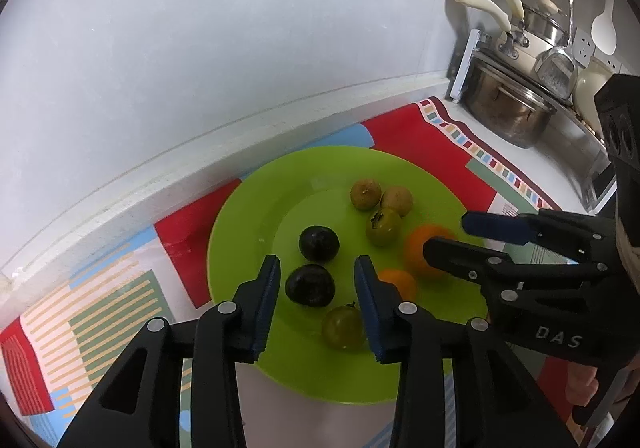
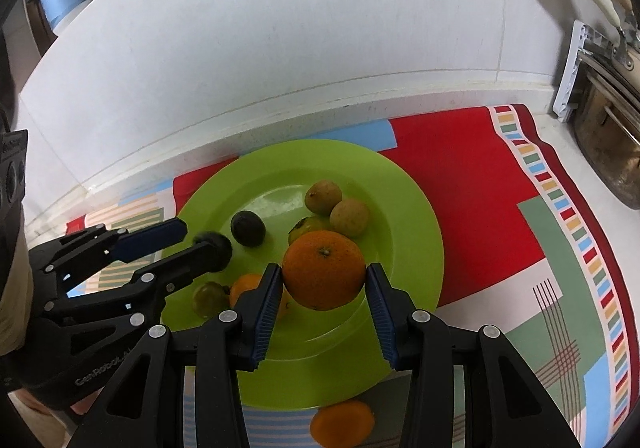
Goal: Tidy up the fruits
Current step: 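Carry the plum onto the plate with the left tool while the right tool releases the orange there, then withdraw both tools and reach toward the two remaining oranges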
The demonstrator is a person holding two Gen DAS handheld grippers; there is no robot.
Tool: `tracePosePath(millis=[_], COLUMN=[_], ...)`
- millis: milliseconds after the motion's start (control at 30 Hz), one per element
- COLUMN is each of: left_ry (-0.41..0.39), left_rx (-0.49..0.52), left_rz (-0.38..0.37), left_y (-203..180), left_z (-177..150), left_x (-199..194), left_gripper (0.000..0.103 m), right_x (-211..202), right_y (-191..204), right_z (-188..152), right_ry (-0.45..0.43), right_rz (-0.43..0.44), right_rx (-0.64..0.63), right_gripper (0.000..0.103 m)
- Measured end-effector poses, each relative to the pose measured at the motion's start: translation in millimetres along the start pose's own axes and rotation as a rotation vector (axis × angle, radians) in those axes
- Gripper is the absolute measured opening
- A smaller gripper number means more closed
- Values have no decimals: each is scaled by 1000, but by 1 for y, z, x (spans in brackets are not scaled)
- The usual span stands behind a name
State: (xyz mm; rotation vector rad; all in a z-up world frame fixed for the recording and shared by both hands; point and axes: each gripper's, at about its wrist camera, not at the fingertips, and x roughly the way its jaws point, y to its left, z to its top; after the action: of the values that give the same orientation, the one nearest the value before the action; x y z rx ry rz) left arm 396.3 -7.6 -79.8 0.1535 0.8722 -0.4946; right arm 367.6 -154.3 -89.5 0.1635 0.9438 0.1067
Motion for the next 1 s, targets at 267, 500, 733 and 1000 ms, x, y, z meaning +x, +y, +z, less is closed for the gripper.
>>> tracePosePath(millis=[267, 500, 733, 1000], left_ry=[-54, -120, -179, -206], left_rx=[21, 19, 33, 18], left_rz=[24, 11, 16, -8], left_y=[-13, -30, -44, -62], left_z=[-3, -8, -20, -34], left_x=[-34, -77, -113, -134], left_gripper=[48, 61, 75, 89], right_x=[-37, -85, -125, -157], right_y=[1, 2, 1, -3], right_z=[-7, -23, -43, -65], right_ry=[-68, -129, -180, -218], right_rz=[-14, -43, -79, -104], right_rx=[3, 13, 47, 75], right_gripper=[52, 52, 60, 64])
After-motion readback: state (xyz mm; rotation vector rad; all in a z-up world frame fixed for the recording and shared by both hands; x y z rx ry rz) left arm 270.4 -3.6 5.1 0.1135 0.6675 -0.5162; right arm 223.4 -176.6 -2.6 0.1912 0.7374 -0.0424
